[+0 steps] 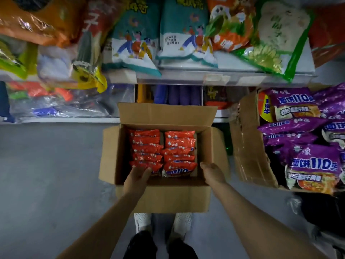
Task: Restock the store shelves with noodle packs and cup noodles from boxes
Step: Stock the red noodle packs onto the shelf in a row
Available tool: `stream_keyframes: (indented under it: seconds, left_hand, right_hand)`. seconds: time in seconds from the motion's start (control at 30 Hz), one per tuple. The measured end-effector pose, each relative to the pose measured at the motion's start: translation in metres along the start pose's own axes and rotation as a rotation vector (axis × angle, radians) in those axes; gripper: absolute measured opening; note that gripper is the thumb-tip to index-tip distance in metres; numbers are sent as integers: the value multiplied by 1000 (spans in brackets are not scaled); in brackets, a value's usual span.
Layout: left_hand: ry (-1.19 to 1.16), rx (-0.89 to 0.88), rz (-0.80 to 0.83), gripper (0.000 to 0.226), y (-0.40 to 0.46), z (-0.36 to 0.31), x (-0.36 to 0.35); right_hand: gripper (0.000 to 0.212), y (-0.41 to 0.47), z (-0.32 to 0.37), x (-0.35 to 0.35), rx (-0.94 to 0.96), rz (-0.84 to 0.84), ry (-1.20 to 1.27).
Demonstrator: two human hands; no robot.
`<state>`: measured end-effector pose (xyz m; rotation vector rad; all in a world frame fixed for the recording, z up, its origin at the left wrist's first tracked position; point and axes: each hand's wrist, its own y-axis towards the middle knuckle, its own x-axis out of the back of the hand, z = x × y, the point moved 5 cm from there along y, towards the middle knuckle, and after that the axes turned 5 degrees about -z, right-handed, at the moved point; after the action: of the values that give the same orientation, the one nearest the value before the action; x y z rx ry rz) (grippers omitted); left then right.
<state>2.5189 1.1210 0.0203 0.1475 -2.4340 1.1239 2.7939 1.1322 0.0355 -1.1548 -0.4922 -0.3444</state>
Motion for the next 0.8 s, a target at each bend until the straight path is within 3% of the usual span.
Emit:
stream_keyframes:
  seconds: [0.43,0.6,0.73,0.8]
  left_hand:
    - [77,56,-42,21,119,104,-28]
    - [154,83,-52,60,163,138,-33]
    - [125,90,-46,79,180,144,-43]
    - [105,116,-43,79,186,146,-49]
  right_hand:
    - [26,134,-61,-80,97,68,-241]
    - [44,165,-71,-107,51,57,-199]
    - [48,187,-86,-128,-1,54,-112]
    - [65,194,-93,-131,-48,17,-68]
